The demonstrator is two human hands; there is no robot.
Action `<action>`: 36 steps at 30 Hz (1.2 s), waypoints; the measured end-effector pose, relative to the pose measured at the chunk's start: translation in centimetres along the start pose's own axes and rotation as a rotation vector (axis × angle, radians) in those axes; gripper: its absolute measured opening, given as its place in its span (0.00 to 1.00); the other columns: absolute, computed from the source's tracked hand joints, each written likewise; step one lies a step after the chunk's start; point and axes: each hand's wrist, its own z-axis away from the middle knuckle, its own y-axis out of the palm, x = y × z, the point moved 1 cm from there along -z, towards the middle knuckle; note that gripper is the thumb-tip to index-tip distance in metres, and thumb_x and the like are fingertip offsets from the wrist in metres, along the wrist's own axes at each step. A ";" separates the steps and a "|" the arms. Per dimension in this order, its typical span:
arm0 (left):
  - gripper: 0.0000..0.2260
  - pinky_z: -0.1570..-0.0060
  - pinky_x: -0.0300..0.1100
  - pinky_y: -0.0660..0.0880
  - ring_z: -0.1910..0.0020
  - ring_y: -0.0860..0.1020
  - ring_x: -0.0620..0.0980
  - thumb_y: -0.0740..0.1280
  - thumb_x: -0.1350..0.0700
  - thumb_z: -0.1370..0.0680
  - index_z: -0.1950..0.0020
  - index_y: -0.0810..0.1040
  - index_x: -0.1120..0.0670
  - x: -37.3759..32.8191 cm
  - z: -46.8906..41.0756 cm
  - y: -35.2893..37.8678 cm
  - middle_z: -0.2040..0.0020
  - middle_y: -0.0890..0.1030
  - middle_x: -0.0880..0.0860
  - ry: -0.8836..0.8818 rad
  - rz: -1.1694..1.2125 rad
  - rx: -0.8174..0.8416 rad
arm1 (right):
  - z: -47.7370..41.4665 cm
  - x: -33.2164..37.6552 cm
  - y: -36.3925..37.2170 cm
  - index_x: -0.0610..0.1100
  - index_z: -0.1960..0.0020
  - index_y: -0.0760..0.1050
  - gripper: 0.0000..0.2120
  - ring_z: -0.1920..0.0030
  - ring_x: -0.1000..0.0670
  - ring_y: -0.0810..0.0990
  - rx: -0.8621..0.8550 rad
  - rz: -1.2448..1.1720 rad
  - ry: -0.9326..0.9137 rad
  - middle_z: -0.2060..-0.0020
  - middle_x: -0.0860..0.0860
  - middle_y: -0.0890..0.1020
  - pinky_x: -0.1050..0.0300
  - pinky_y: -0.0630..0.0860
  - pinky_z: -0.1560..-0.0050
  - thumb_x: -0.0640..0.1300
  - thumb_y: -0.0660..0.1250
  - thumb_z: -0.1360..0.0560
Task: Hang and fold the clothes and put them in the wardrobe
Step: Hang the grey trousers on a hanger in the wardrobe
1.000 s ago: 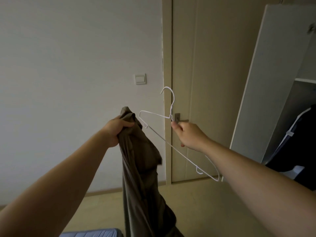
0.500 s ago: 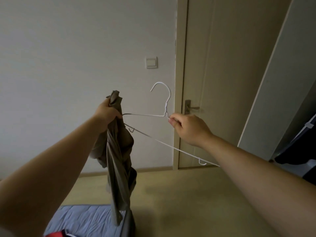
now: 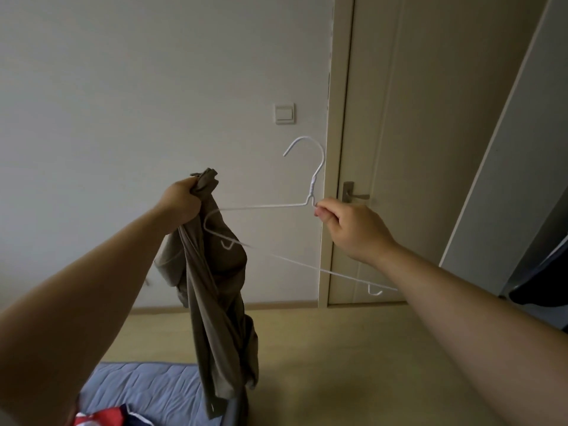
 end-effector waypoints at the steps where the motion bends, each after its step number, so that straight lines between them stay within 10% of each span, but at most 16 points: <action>1: 0.27 0.52 0.46 0.76 0.48 0.78 0.57 0.59 0.71 0.29 0.35 0.79 0.49 -0.3 0.3 -0.1 0.55 0.78 0.48 -0.023 0.026 0.023 | 0.2 0.0 0.2 0.49 0.44 0.77 0.14 0.64 0.46 0.77 0.026 0.013 -0.011 0.67 0.55 0.78 0.48 0.78 0.61 0.54 0.56 0.16; 7: 0.27 0.62 0.38 0.76 0.57 0.79 0.48 0.67 0.71 0.36 0.45 0.83 0.44 -4.4 2.9 1.1 0.57 0.82 0.48 0.018 0.084 0.218 | -0.2 1.3 2.5 0.49 0.46 0.75 0.12 0.68 0.45 0.76 0.014 -0.116 0.050 0.70 0.51 0.76 0.46 0.76 0.65 0.54 0.56 0.16; 15: 0.14 0.59 0.43 0.80 0.58 0.82 0.55 0.71 0.70 0.35 0.53 0.83 0.57 -11.0 7.7 3.6 0.59 0.83 0.56 0.163 0.119 0.452 | -0.7 4.1 5.9 0.58 0.20 0.51 0.28 0.63 0.57 0.79 0.061 -0.503 0.322 0.60 0.56 0.81 0.63 0.72 0.63 0.55 0.58 0.16; 19: 0.15 0.44 0.55 0.81 0.49 0.83 0.65 0.71 0.72 0.31 0.45 0.81 0.67 -12.2 9.4 3.5 0.51 0.83 0.66 0.036 0.458 0.519 | -1.0 5.1 6.3 0.59 0.26 0.66 0.20 0.42 0.52 0.80 -0.034 -0.759 0.365 0.40 0.56 0.81 0.52 0.76 0.38 0.53 0.61 0.17; 25: 0.10 0.51 0.46 0.83 0.51 0.85 0.57 0.73 0.66 0.27 0.46 0.82 0.63 -12.4 9.9 3.2 0.54 0.85 0.60 -0.007 0.641 0.497 | -1.5 5.4 4.8 0.48 0.47 0.77 0.09 0.54 0.49 0.81 -0.102 -0.800 0.472 0.56 0.51 0.83 0.51 0.77 0.53 0.53 0.63 0.20; 30: 0.06 0.62 0.40 0.72 0.60 0.78 0.48 0.71 0.51 0.25 0.56 0.79 0.52 -10.8 8.5 3.1 0.60 0.80 0.47 0.280 0.093 0.166 | -2.3 5.9 4.0 0.47 0.60 0.73 0.10 0.69 0.49 0.71 -0.111 -0.828 0.458 0.70 0.50 0.75 0.55 0.66 0.68 0.52 0.61 0.24; 33: 0.13 0.50 0.46 0.66 0.44 0.74 0.52 0.60 0.41 0.22 0.49 0.80 0.46 -9.2 7.4 2.8 0.42 0.78 0.44 0.611 -0.481 -0.087 | -2.7 5.9 3.7 0.47 0.64 0.70 0.10 0.74 0.49 0.66 -0.095 -0.883 0.482 0.75 0.50 0.71 0.57 0.62 0.72 0.52 0.61 0.29; 36: 0.23 0.34 0.53 0.55 0.34 0.68 0.52 0.47 0.33 0.21 0.54 0.79 0.41 -8.6 6.7 3.2 0.44 0.80 0.44 0.662 -0.489 -0.009 | -2.7 6.2 3.6 0.47 0.63 0.72 0.08 0.78 0.52 0.66 -0.083 -0.926 0.480 0.77 0.51 0.71 0.61 0.61 0.77 0.50 0.61 0.28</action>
